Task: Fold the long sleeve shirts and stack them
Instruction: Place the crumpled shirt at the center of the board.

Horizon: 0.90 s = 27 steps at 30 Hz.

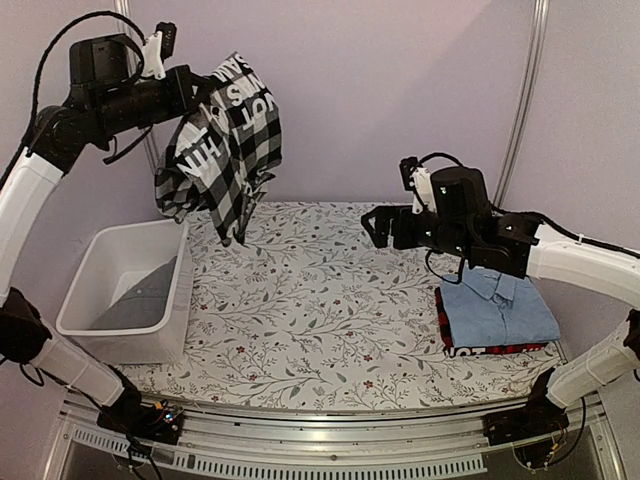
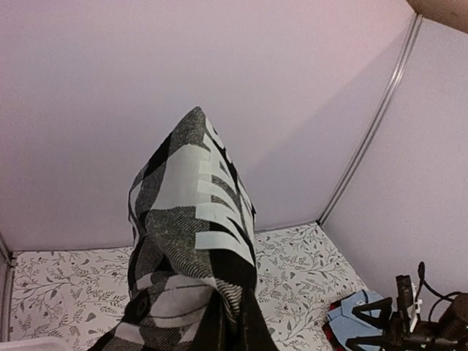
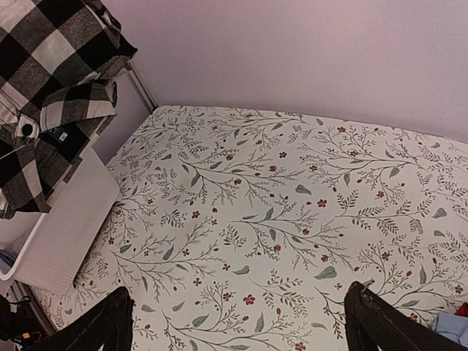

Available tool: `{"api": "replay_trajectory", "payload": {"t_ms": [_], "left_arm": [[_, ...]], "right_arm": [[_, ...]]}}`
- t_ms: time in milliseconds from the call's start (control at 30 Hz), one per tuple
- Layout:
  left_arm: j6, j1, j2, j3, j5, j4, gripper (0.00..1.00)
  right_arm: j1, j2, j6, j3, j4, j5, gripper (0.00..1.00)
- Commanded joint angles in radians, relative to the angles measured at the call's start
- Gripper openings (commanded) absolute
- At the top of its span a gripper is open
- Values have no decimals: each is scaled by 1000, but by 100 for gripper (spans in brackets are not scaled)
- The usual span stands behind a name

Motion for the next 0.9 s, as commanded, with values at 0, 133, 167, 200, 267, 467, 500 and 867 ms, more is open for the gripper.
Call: {"api": "replay_trajectory", "payload": {"t_ms": [0, 133, 167, 200, 267, 467, 500, 867], "left_arm": [[24, -136, 89, 28, -11, 77, 0], [-34, -212, 151, -80, 68, 155, 0], [-50, -224, 165, -108, 107, 175, 0], [-66, -229, 186, -134, 142, 192, 0], [-105, -232, 228, -185, 189, 215, 0], [-145, -223, 398, -286, 289, 244, 0], [-145, -222, 427, -295, 309, 245, 0], [-153, -122, 379, -392, 330, 243, 62]], "right_arm": [[1, -27, -20, 31, -24, 49, 99], [1, -56, -18, 18, -43, 62, 99], [1, -61, -16, 14, -49, 67, 99], [1, -66, -16, 10, -55, 72, 99], [1, -73, -11, 1, -67, 80, 99], [1, -77, 7, -36, -86, 65, 99], [1, -74, 5, -43, -89, 54, 99], [22, 60, 1, -58, -80, -23, 99]]}}
